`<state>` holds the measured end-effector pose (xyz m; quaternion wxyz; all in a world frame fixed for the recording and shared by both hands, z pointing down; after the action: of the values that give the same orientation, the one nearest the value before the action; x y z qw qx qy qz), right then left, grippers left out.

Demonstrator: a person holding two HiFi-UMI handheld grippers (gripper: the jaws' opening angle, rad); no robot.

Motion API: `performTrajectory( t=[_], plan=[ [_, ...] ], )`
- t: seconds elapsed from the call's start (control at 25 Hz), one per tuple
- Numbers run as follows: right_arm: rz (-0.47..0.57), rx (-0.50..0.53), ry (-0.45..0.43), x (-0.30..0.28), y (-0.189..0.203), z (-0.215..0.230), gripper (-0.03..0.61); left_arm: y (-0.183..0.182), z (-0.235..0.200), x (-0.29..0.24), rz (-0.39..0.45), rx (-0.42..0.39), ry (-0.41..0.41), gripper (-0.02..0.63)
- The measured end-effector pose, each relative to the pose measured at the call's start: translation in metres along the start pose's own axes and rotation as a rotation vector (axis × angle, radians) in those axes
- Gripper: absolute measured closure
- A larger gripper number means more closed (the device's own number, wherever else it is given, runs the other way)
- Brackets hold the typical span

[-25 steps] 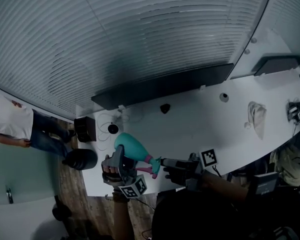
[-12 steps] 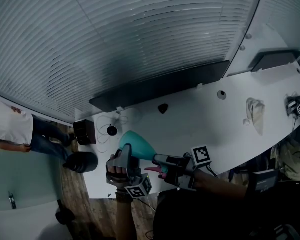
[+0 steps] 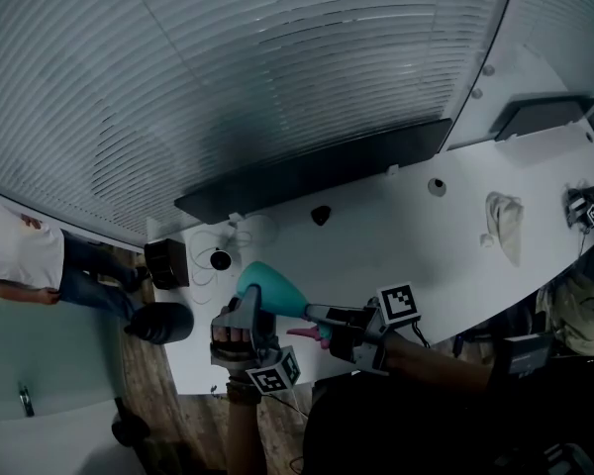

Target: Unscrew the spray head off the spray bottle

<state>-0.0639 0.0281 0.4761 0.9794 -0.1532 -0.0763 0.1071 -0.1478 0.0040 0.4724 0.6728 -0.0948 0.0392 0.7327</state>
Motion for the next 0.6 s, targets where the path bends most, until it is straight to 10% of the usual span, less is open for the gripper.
performTrajectory(
  t=[0.48, 0.6],
  plan=[
    [-0.042, -0.014, 0.066, 0.001, -0.010, 0.007, 0.443, 0.000, 0.015, -0.004, -0.027, 0.044, 0.205, 0.273],
    [-0.102, 0.258, 0.179, 0.000, -0.011, 0.005, 0.445, -0.002, 0.021, -0.004, -0.030, 0.010, 0.270, 0.279]
  ],
)
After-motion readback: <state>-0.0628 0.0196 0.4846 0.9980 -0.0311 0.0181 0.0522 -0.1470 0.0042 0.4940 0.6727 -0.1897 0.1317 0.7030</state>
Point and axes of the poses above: the fingertips, and each gripper's own axes: x backward along the fingers, z to its right, y out of its underside, the point moved 2 cm from there along x, backward along the fingers, and after that the axes turned 7 degrees about -x, right-handed, at the moved point
